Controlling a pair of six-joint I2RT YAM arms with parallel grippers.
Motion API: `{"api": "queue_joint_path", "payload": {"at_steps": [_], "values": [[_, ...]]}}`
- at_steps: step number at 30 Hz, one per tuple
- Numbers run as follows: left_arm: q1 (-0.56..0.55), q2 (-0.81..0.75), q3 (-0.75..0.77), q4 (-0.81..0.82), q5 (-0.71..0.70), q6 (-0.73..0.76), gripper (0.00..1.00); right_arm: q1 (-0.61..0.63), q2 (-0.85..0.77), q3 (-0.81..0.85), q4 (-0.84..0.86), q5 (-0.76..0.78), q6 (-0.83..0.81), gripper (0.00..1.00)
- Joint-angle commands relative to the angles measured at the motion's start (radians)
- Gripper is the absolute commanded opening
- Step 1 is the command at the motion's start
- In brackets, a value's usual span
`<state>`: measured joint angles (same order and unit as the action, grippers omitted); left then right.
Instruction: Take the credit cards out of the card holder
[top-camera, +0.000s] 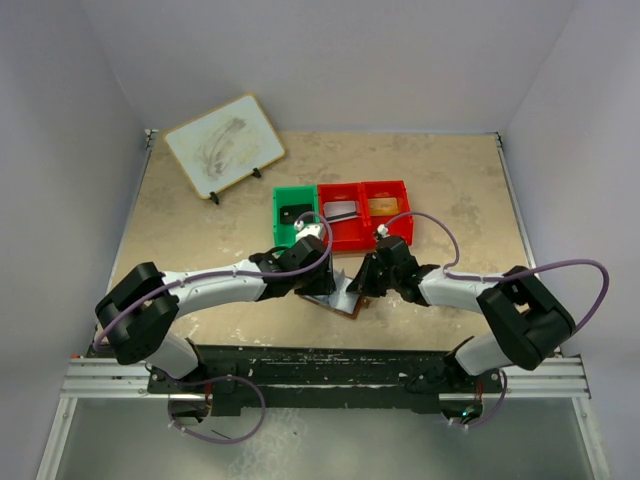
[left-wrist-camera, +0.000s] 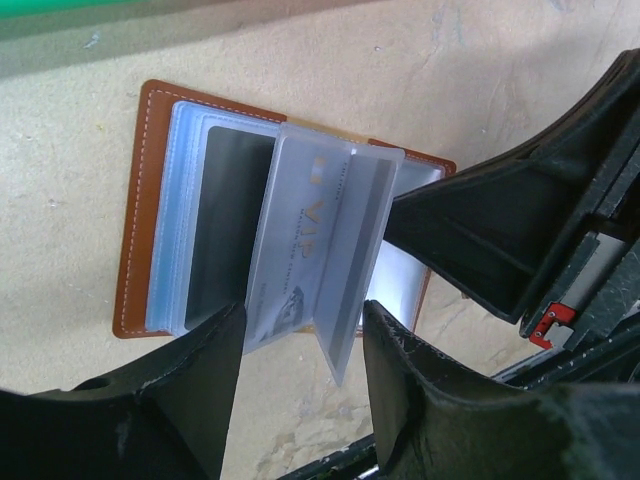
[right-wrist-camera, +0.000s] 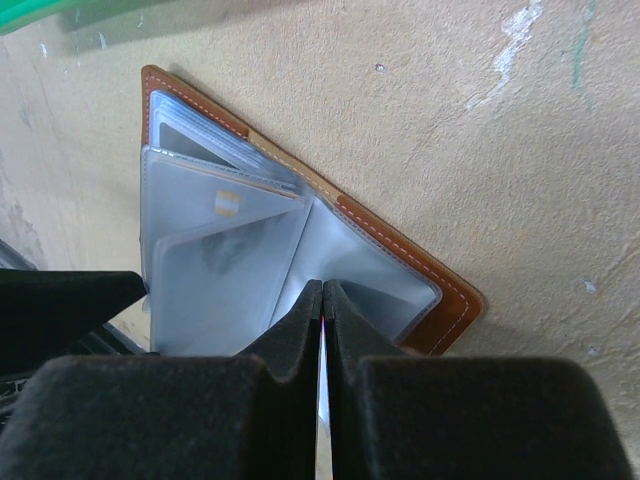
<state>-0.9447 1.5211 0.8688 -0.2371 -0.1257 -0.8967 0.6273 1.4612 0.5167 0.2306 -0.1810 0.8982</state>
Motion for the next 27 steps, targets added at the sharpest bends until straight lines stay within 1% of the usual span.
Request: {"api": "queue_joint_path", "payload": {"at_steps": [1, 4, 8, 14, 19, 24, 27], "values": [[-0.003, -0.026, -0.011, 0.106, 0.064, -0.002, 0.47, 0.001, 0.039, -0.012, -0.069, 0.032, -0.019, 0.04], [-0.003, -0.022, -0.007, 0.077, 0.044, -0.002, 0.47, 0.002, 0.033, -0.007, -0.077, 0.033, -0.022, 0.04], [-0.003, -0.028, 0.008, 0.012, -0.028, 0.007, 0.48, 0.001, 0.032, -0.001, -0.085, 0.035, -0.027, 0.04], [-0.003, -0.019, 0.025, -0.004, -0.02, 0.021, 0.51, 0.001, 0.034, -0.004, -0.073, 0.035, -0.023, 0.04], [-0.003, -0.039, 0.031, -0.003, -0.034, 0.022, 0.57, 0.001, 0.033, -0.006, -0.074, 0.035, -0.025, 0.05], [-0.003, -0.082, 0.047, -0.075, -0.134, 0.019, 0.62, 0.0, 0.031, -0.006, -0.076, 0.032, -0.025, 0.05], [-0.003, -0.104, 0.047, -0.075, -0.152, 0.019, 0.63, 0.002, 0.035, -0.004, -0.071, 0.03, -0.024, 0.05]]}}
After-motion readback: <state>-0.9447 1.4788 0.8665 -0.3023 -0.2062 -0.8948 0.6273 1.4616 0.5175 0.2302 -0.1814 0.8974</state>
